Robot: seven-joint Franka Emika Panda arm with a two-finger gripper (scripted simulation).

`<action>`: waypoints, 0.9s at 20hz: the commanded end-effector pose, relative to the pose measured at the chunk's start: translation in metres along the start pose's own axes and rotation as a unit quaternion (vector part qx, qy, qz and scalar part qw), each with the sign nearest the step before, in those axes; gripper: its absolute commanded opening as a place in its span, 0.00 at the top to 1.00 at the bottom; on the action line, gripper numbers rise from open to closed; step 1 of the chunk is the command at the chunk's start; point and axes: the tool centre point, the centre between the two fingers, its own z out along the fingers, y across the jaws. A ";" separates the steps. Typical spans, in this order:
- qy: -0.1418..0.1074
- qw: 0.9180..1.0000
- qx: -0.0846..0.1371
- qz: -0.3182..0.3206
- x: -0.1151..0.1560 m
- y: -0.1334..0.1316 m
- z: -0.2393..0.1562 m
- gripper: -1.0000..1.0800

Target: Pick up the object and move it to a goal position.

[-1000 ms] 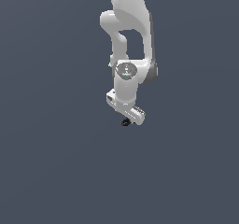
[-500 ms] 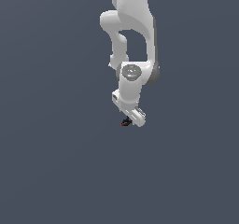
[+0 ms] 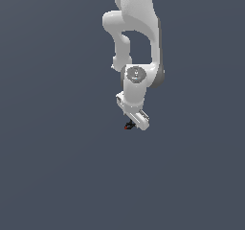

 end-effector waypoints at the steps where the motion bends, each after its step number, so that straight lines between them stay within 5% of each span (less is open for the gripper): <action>1: 0.000 1.000 0.000 0.000 0.000 0.000 0.001 0.04; 17: 0.000 1.000 0.000 0.002 0.000 0.000 0.050 0.04; 18: 0.000 1.000 0.000 0.002 0.000 0.000 0.050 1.00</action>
